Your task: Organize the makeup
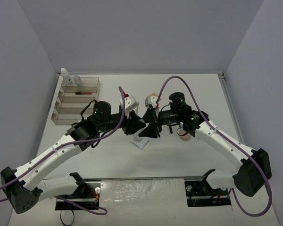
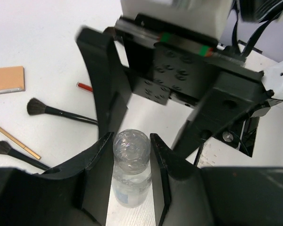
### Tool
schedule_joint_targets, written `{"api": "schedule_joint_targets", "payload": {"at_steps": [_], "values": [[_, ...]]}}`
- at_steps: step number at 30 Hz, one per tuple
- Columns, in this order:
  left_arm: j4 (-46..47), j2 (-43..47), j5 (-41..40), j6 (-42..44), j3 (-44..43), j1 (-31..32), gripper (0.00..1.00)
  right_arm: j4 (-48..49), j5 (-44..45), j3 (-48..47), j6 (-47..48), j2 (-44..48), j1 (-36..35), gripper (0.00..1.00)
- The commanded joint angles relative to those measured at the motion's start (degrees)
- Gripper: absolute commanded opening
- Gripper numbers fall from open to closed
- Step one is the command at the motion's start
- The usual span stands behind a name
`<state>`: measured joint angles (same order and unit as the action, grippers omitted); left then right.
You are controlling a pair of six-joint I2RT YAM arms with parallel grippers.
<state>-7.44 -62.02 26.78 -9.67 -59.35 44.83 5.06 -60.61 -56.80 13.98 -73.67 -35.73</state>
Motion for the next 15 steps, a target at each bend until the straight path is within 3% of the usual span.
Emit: {"api": "schedule_joint_targets", "payload": {"at_steps": [1, 2, 3, 9, 15], "values": [[4.6, 2.1, -4.0, 0.0, -0.1, 0.5, 0.0, 3.8, 4.0, -1.2, -0.4, 1.2, -0.1, 0.88], [4.7, 2.2, -5.8, 0.0, 0.1, 0.5, 0.0, 3.6, 4.8, -1.0, -0.4, 1.3, -0.1, 0.99], [4.9, 2.3, -8.2, -0.1, 0.3, 0.5, 0.0, 3.3, 5.8, -0.7, -0.4, 1.4, 0.1, 1.0], [5.3, 2.1, -21.4, 2.4, 0.8, -0.3, 0.0, 0.5, 15.3, 0.7, -1.0, 3.9, 1.5, 1.0], [10.3, -1.7, -32.9, 3.0, -1.6, -9.5, 0.0, 0.3, 37.3, 2.7, -7.8, 9.7, 1.7, 1.0]]}}
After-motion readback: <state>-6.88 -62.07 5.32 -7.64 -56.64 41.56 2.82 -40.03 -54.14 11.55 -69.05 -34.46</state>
